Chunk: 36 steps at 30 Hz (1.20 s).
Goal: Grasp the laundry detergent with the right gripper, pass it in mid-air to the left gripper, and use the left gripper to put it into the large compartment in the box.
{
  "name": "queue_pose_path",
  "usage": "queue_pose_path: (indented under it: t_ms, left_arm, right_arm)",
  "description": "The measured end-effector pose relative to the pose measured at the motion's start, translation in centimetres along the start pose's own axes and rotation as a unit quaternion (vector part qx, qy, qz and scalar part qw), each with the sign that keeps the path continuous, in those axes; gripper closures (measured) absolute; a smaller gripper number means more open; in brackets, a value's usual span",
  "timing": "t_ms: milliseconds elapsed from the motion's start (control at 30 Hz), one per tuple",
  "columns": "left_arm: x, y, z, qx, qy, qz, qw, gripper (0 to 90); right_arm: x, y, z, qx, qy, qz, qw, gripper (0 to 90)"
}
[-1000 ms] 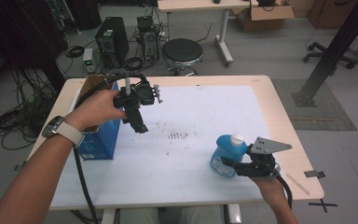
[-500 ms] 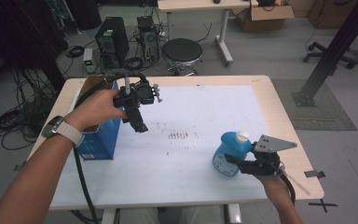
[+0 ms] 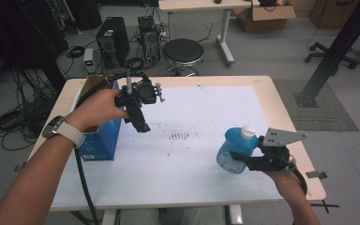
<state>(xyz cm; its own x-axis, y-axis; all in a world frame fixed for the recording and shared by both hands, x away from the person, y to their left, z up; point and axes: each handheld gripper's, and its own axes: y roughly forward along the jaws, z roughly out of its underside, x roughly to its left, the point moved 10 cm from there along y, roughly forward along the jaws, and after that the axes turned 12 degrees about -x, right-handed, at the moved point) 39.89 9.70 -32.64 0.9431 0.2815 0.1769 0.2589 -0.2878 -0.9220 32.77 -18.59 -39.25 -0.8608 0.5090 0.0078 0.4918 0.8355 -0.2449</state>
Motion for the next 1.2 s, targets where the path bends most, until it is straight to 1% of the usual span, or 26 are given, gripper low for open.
queue_pose_path:
  t_ms: [33,133,167,200,267,300,333,367,400,433,500,533,667,700,733,767,800,833,867,900,1000,1033,1067,1100,1167,1200]
  left_arm:
    - [-0.1,-0.1,-0.1,-0.004,0.002,0.0,1.0,5.7]
    - [-0.3,-0.3,-0.3,-0.007,0.004,0.001,1.0,5.7]
    - [-0.6,-0.3,-0.4,-0.006,0.008,0.001,0.9999,5.8]
    - [-0.6,-0.3,-0.4,-0.006,0.008,0.001,0.9999,5.8]
    - [-1.1,-0.5,-0.6,-0.004,0.014,0.003,0.9999,5.8]
    - [-1.1,-0.5,-0.6,-0.004,0.014,0.003,0.9999,5.8]
    - [-1.2,-0.7,-0.8,-0.006,0.015,0.003,0.9999,5.8]
    - [-1.2,-0.7,-0.8,-0.006,0.015,0.003,0.9999,5.7]
    - [-1.4,-0.9,-1.0,-0.008,0.016,0.005,0.9998,5.7]
    - [-1.6,-1.1,-1.2,-0.014,0.018,0.008,0.9997,5.8]
    - [-1.7,-1.3,-1.3,-0.018,0.018,0.009,0.9996,5.8]
    - [-1.9,-1.5,-1.5,-0.018,0.02,0.009,0.9996,5.8]
    - [-2.2,-1.8,-1.7,-0.021,0.022,0.009,0.9995,5.8]
    - [-2.5,-2.2,-1.9,-0.023,0.025,0.009,0.9994,5.9]
    - [-2.5,-2.2,-1.9,-0.023,0.025,0.009,0.9994,5.9]
    - [-2.8,-2.5,-2.2,-0.025,0.029,0.012,0.9992,5.8]
    - [-3.3,-2.7,-2.5,-0.029,0.035,0.017,0.9988,5.9]
    - [-3.3,-2.7,-2.5,-0.029,0.035,0.017,0.9988,6.0]
    - [-3.6,-2.9,-2.8,-0.031,0.04,0.02,0.9985,6.0]
    - [-3.9,-3.1,-3.0,-0.033,0.044,0.02,0.9983,6.0]
    - [-4.6,-3.6,-3.7,-0.038,0.055,0.024,0.9975,6.0]
    - [-4.9,-3.8,-3.9,-0.036,0.061,0.025,0.9972,6.0]
    - [-4.9,-3.8,-3.9,-0.036,0.061,0.025,0.9972,6.0]
    - [-5.3,-4.0,-4.1,-0.036,0.065,0.03,0.9968,6.0]
    - [-5.5,-4.2,-4.3,-0.039,0.066,0.035,0.9965,6.0]
    - [-5.6,-4.4,-4.5,-0.041,0.066,0.036,0.9963,6.0]
  right_arm:
    - [0.2,0.0,-0.5,0.004,-0.005,-0.009,0.9999,44.7]
    - [0.3,0.1,-0.8,0.006,-0.006,-0.017,0.9998,44.7]
    - [0.4,0.2,-1.2,0.009,-0.009,-0.03,0.9995,44.7]
    - [0.4,0.2,-1.2,0.009,-0.009,-0.03,0.9995,44.7]
    - [0.6,0.4,-1.8,0.008,-0.01,-0.048,0.9988,44.7]
    - [0.6,0.4,-1.8,0.008,-0.01,-0.048,0.9988,44.7]
    - [0.6,0.7,-2.2,0.008,-0.011,-0.059,0.9981,44.7]
    - [0.6,0.7,-2.2,0.008,-0.011,-0.059,0.9981,44.7]
    - [0.6,0.8,-2.3,0.009,-0.011,-0.064,0.9979,44.7]
    - [0.7,1.2,-2.8,0.011,-0.014,-0.074,0.9971,44.7]
    - [0.7,1.3,-2.9,0.012,-0.016,-0.076,0.997,44.7]
    - [0.6,1.7,-3.3,0.015,-0.018,-0.084,0.9962,44.7]
    - [0.6,2.2,-3.8,0.016,-0.023,-0.095,0.9951,44.7]
    - [0.7,2.6,-4.3,0.017,-0.025,-0.107,0.9938,44.7]
    - [0.7,2.6,-4.3,0.017,-0.025,-0.107,0.9938,44.7]
    - [0.8,3.0,-4.6,0.019,-0.027,-0.115,0.9928,44.6]
    - [0.9,3.1,-4.7,0.019,-0.028,-0.117,0.9926,44.7]
    - [0.9,3.1,-4.7,0.019,-0.028,-0.117,0.9926,44.7]
    - [1.1,3.7,-5.1,0.018,-0.033,-0.124,0.9916,44.7]
    - [1.1,3.7,-5.1,0.018,-0.033,-0.124,0.9916,44.7]
    - [1.4,4.4,-5.5,0.017,-0.035,-0.136,0.9899,44.7]
    - [1.7,5.0,-5.8,0.019,-0.041,-0.147,0.9881,44.7]
    - [1.7,5.0,-5.8,0.019,-0.041,-0.147,0.9881,44.7]
    - [2.0,5.6,-6.1,0.021,-0.048,-0.156,0.9863,44.6]
    - [2.1,5.8,-6.2,0.022,-0.05,-0.16,0.9856,44.6]
    - [2.4,6.4,-6.5,0.025,-0.056,-0.169,0.9837,44.6]
